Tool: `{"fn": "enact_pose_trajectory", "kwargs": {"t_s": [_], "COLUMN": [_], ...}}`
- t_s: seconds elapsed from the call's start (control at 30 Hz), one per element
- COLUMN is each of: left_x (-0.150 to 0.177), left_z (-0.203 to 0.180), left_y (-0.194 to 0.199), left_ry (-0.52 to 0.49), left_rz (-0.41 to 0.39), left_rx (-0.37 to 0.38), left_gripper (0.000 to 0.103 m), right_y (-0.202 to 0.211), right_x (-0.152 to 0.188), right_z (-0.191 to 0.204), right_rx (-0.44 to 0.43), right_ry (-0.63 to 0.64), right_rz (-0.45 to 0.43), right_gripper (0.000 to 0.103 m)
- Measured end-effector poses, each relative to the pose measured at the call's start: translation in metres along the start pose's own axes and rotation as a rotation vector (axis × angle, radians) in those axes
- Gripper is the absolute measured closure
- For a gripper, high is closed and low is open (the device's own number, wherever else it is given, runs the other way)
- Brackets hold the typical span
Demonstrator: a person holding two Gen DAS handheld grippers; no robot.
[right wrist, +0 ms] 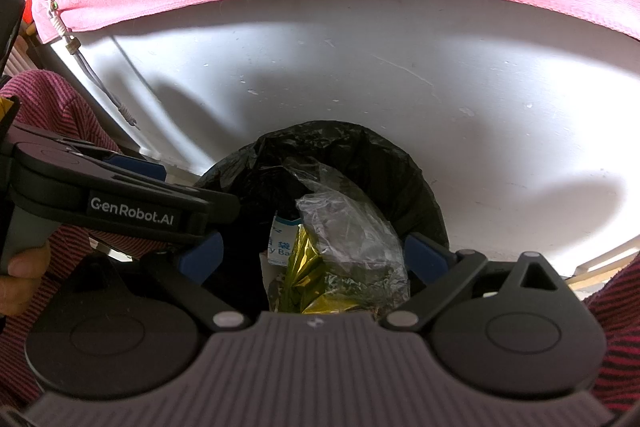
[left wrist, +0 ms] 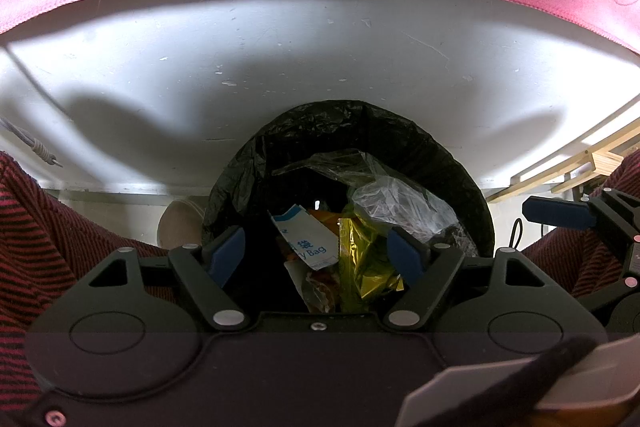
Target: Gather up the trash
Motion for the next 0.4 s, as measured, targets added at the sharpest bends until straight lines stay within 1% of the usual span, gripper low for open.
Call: {"fn": "enact_pose_trajectory", "kwargs": {"t_s": [0.4], "left_x": [-0.0018], "left_z": [-0.0023], "left_y": [0.0072], "left_ry": [-0.004], "left_rz": [-0.018], "left_rx": [0.004], "left_gripper": [0.025], "right_y": [0.0021], "right_x": [-0.0002], "right_z": [-0.0028], "right_rx": [-0.006], "right_ry": [-0.015], "right_rz": [-0.005], "right_gripper": [0.002]}}
Point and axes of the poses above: each gripper's, at about its wrist camera, not at the fingertips, and y roughly against the way its jaws point, z to its left, x to its underside, the point moved 8 cm from there along -y, roughly the way its jaws point, and after that the axes turned 2 degrees about x, right-handed, at the moved point
